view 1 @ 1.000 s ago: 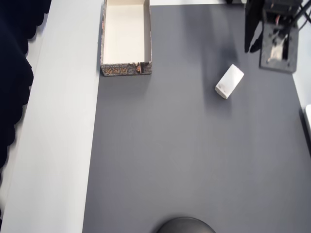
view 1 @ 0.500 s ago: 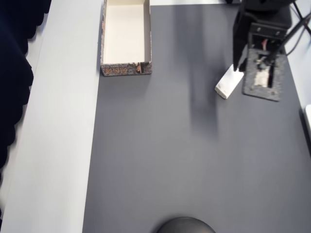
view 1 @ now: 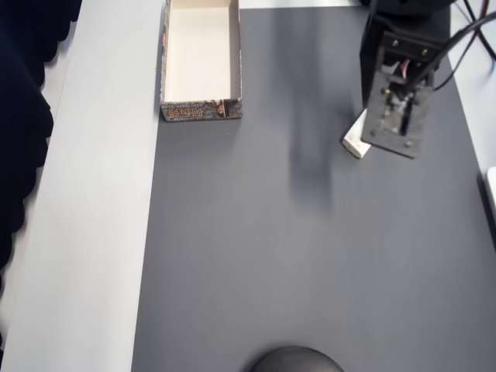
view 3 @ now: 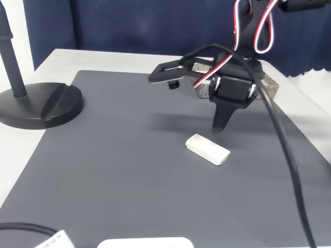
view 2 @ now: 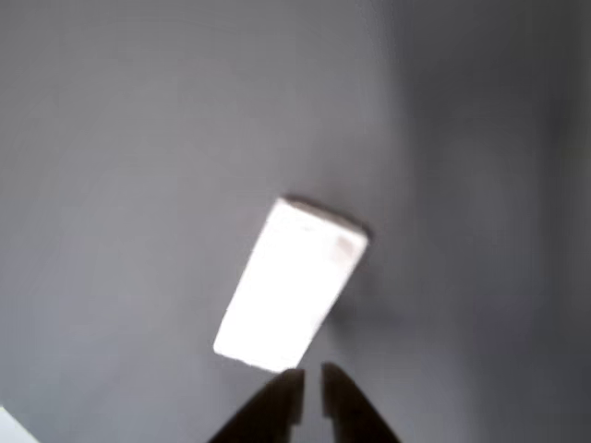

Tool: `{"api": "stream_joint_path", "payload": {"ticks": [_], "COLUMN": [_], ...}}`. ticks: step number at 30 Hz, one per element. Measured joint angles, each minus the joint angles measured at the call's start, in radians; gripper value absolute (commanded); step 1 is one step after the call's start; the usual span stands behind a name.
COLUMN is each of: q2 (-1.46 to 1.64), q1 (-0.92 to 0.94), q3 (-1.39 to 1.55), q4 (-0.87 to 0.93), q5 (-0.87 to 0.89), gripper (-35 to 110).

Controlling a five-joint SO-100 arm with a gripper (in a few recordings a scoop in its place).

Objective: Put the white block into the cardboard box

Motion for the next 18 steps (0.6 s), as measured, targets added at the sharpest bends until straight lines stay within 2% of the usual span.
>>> {"api": "stream_joint_path", "payload": {"ticks": [11, 18], "q2": [0.000, -0.006], "q1": [0.000, 0.000], "q3": [-0.002, -0.008], "q4": [0.026, 0.009], "q5": [-0.382, -0.462], "gripper": [-2, -2]}}
